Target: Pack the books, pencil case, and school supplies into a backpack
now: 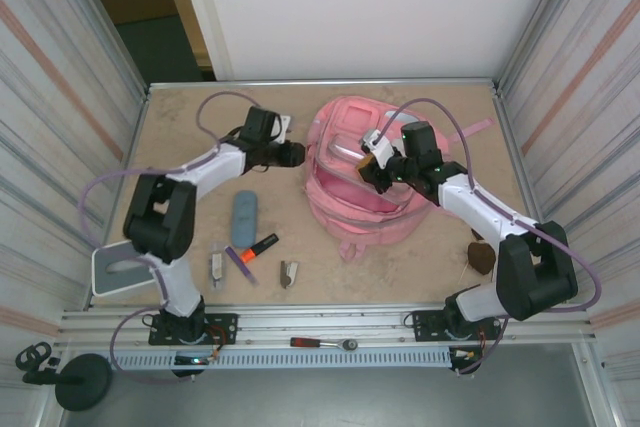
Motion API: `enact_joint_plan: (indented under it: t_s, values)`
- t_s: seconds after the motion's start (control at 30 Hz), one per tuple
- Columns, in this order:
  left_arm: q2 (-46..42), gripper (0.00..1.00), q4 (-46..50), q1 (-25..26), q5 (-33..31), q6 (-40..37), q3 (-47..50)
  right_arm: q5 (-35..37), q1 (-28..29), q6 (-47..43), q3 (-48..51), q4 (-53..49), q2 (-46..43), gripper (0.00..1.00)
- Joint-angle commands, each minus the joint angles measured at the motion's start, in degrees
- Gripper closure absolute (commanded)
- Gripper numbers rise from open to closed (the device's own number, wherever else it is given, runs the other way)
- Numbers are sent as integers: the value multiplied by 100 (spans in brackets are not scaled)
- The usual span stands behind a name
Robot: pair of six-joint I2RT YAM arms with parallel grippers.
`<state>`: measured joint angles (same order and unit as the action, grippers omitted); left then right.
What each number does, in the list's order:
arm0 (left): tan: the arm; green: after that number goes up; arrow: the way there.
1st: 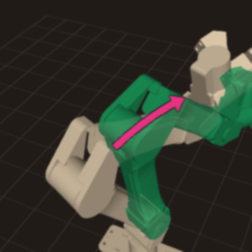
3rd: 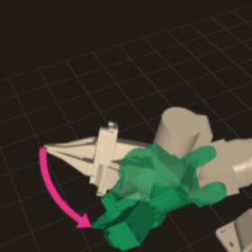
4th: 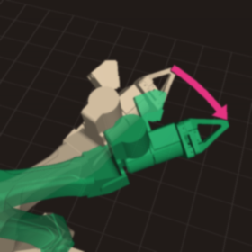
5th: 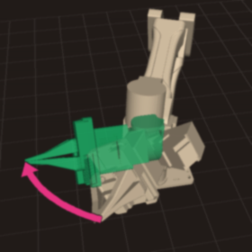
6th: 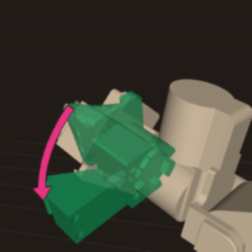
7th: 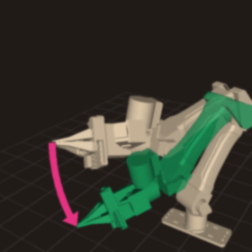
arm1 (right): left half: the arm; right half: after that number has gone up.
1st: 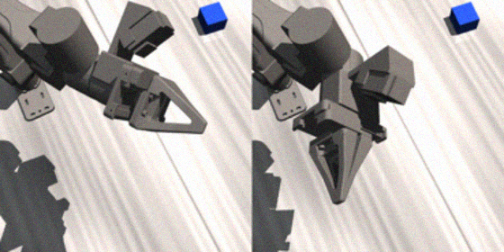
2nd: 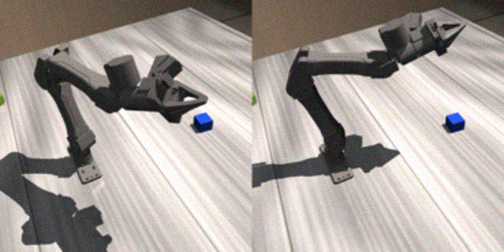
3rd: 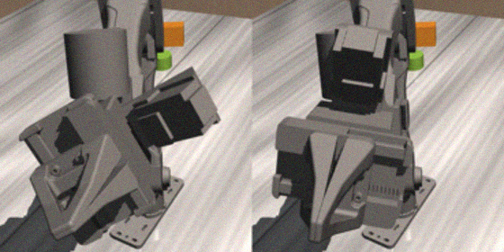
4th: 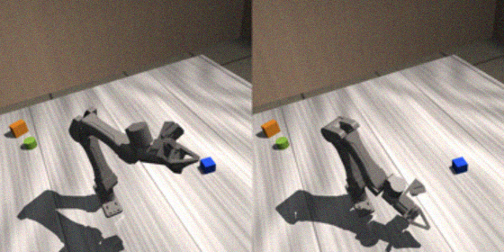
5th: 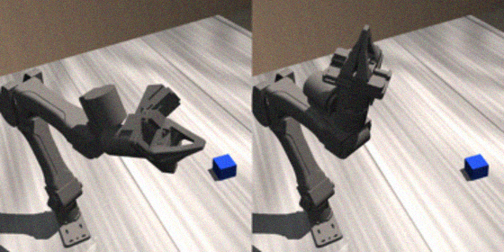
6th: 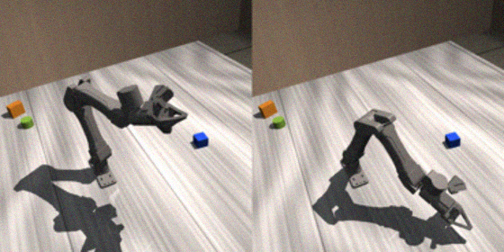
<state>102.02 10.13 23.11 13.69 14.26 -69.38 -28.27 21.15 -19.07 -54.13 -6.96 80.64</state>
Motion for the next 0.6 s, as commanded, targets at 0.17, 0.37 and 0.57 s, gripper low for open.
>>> enact_joint_plan:
  t_s: [0.17,0.37,0.57]
  values:
    - [-2472,43,547,-56,-1115,173,1964,202,-240,1433,-1248,-498,169,100]
    - [-3135,31,1182,-60,-2146,404,2683,226,-229,1714,-1476,-622,301,100]
    - [-2599,16,1445,-111,-2077,419,2562,280,-207,1697,-1495,-732,471,100]
